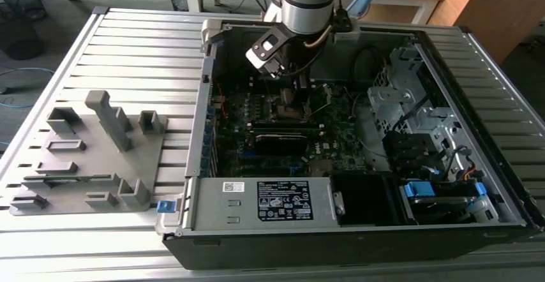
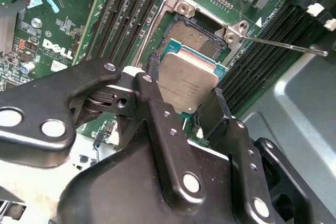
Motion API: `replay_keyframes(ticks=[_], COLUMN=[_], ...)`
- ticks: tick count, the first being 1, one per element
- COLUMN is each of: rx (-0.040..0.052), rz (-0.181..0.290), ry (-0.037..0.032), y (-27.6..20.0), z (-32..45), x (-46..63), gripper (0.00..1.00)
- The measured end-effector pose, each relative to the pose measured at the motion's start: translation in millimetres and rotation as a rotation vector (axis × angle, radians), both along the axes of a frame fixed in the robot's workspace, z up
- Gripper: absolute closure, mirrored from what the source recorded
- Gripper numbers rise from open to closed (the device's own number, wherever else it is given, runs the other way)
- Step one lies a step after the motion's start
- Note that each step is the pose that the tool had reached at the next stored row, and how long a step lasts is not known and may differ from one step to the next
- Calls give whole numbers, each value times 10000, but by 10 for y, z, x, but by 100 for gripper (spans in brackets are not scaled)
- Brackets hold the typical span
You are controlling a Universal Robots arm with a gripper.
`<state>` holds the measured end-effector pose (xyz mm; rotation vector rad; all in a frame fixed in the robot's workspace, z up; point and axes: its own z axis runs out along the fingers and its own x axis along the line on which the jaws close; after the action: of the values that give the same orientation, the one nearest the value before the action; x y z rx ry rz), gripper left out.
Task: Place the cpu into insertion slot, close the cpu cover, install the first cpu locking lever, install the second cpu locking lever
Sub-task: 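Place the cpu into insertion slot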
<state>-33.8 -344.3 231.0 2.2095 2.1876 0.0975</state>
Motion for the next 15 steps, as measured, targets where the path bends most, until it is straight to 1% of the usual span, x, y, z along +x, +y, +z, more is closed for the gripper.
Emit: replay_keyframes(ticks=[2,10,15], rx=[1,2,1], rz=[5,5,5], ry=[-41,-43,-42], y=[0,0,0], z=[-22,-33,-68], x=[-10,-10,-10], gripper=[46,46,46])
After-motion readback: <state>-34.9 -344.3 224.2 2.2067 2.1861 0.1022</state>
